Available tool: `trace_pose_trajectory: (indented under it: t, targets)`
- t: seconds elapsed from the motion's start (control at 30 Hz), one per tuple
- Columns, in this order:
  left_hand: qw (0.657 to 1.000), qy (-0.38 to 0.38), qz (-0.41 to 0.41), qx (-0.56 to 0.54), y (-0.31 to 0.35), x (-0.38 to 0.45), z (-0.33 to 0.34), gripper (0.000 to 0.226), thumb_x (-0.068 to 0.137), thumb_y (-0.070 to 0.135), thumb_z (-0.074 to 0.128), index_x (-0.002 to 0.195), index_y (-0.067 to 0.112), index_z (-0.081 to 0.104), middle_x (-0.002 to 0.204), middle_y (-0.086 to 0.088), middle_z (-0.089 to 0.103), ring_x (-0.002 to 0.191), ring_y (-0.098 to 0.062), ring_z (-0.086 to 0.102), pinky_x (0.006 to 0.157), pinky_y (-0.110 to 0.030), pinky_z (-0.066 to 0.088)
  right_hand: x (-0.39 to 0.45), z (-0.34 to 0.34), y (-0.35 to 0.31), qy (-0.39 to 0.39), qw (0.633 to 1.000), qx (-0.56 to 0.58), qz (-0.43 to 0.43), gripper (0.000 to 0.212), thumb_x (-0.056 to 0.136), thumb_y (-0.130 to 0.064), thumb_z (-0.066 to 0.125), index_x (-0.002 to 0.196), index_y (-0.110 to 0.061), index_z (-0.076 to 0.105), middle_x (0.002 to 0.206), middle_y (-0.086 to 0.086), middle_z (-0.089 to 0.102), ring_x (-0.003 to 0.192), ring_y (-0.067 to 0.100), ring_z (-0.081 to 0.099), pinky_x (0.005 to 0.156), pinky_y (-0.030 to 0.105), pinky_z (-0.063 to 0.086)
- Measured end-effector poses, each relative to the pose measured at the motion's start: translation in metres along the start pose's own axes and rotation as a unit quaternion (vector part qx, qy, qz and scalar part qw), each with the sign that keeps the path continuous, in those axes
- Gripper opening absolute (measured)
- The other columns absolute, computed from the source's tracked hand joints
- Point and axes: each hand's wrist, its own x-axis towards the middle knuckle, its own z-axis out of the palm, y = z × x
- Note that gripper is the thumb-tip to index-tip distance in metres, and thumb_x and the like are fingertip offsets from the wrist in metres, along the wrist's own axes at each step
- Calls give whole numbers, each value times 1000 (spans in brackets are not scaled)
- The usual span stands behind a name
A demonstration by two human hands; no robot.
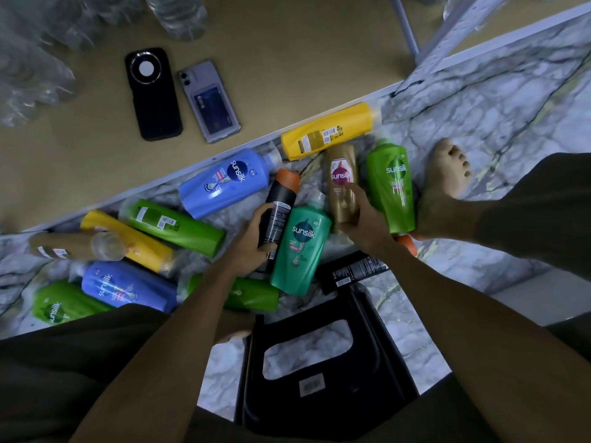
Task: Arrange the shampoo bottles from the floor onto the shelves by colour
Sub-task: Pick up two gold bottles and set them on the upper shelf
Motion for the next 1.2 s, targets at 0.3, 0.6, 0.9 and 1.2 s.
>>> trace_pose_trajectory:
  t: [0.3,0.6,0.9,1.2]
  targets:
    - [997,-12,-24,-66,9,-13,-2,90,90,5,68,152,46,15,152,-2,40,126,-23,48,96,-37,40,-4,-9,3,-72,997,3,5,113,81,4,71,160,-42,4,83,-3,64,60,12,60,49,13,43]
    - [993,-11,-44,-105,20,-32,-3,80,95,15,66,155,36,19,150,1,40,121,-14,45,97,-36,42,-21,-18,-1,-41,997,71,6,102,81,-8,73,156,-46,17,127,0,65,103,21,68,83,42,61]
    - [971,34,-75,-226,40,-65,9,67,97,16,63,153,27,29,156,-6,38,126,-21,48,107,-46,44,-45,-19,-31,-57,946,313,68,70,94,-2,63,150,-38,43,124,2,62,93,19,72,77,37,62]
    - [941,70,-60,-326,67,-104,13,67,93,14,69,149,30,37,144,-7,51,124,-29,56,107,-51,45,-80,-30,-56,-143,897,416,45,68,84,-19,78,146,-31,52,145,-1,57,117,27,66,97,48,55]
